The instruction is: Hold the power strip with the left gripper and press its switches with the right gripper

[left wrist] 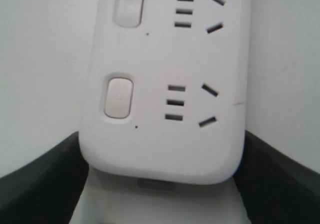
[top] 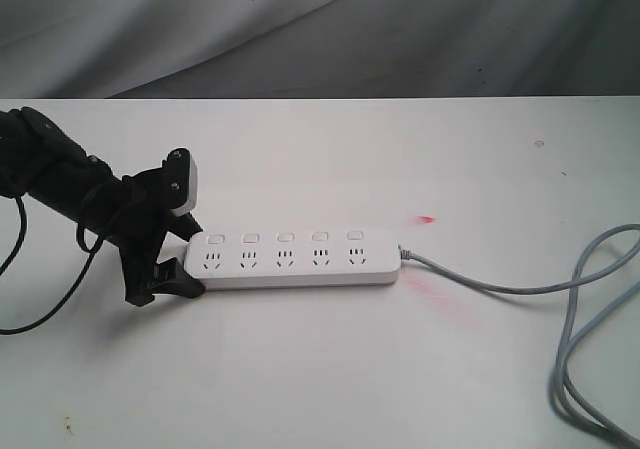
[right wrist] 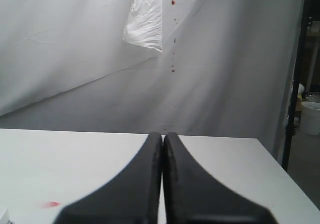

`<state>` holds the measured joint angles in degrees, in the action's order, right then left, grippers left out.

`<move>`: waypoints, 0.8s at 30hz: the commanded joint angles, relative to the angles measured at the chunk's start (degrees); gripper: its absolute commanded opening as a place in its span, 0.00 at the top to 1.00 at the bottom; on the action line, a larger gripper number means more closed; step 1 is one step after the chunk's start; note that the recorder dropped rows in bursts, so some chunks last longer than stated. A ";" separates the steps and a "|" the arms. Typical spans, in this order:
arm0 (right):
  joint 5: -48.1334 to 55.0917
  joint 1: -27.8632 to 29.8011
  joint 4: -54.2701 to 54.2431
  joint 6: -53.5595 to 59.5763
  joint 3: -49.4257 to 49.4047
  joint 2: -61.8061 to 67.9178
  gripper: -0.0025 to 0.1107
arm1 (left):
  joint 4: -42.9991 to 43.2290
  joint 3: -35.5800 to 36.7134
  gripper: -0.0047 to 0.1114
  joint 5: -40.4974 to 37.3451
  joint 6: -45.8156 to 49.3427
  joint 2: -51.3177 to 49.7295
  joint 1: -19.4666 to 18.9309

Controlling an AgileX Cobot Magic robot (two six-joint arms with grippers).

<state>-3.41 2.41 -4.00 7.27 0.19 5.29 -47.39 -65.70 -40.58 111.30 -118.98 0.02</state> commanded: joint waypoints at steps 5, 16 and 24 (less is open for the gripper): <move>0.13 0.44 -0.07 -0.08 -0.19 -0.32 0.98 | -0.77 0.07 0.42 1.58 -0.06 -0.32 0.24; 0.13 0.44 -0.07 -0.08 -0.19 -0.32 0.98 | -0.77 0.07 0.12 -1.97 -3.00 0.82 0.24; 0.13 0.44 -0.07 -0.08 -0.19 -0.32 0.98 | -7.40 0.07 0.12 0.79 -8.38 12.24 -1.69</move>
<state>-3.41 2.41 -4.00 7.27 0.19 5.20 -51.49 -65.60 -41.54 105.55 -111.88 -0.51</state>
